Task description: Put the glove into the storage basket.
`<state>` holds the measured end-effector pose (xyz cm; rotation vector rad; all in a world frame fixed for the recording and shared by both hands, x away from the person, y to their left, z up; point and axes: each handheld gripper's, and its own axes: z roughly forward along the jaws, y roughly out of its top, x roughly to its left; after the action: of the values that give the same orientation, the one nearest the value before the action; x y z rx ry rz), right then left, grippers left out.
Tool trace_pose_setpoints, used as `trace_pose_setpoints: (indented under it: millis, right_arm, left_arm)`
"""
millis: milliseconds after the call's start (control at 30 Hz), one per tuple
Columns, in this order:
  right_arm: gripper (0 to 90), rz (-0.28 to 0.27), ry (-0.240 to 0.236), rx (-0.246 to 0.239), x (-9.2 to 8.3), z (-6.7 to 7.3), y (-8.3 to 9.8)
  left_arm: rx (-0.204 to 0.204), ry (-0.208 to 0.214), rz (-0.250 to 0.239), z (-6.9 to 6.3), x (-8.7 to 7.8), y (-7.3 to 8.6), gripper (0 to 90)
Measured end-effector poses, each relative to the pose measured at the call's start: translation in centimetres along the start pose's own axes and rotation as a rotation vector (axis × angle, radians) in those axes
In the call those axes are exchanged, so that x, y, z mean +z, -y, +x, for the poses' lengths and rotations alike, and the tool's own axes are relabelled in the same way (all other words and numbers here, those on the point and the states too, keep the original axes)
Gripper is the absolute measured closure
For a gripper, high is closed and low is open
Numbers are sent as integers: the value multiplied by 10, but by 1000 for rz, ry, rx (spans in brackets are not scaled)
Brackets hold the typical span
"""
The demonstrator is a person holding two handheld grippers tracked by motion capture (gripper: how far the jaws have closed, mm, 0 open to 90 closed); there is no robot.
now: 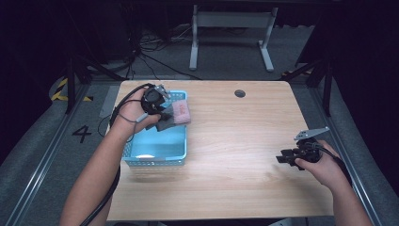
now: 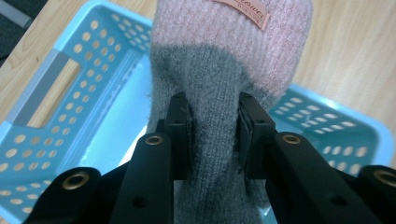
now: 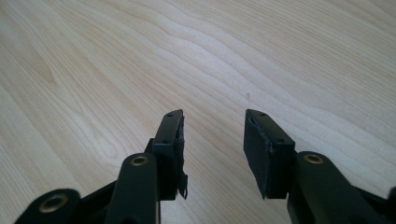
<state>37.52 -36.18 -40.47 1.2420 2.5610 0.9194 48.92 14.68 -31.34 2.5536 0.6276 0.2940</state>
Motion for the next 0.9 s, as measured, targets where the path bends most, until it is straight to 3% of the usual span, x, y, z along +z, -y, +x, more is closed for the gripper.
trace_pose_setpoints:
  millis: [167,233,500,533,600,900]
  right_arm:
    - [588,-2,7,8,-3,1,5]
    - [587,0,9,11,-4,1,7]
    - [586,10,8,8,-2,5,10]
    - [586,12,11,12,-2,5,11]
    - [586,14,18,12,-1,6,12]
    - [582,23,21,20,-1,7,17]
  left_arm:
    - [-20,5,1,10,6,6,699]
    - [-11,-1,34,14,11,9,699]
    - [-41,11,102,24,39,22,698]
    - [-40,9,141,25,47,23,697]
    - [-42,16,159,26,55,24,696]
    - [-45,49,194,31,78,27,688]
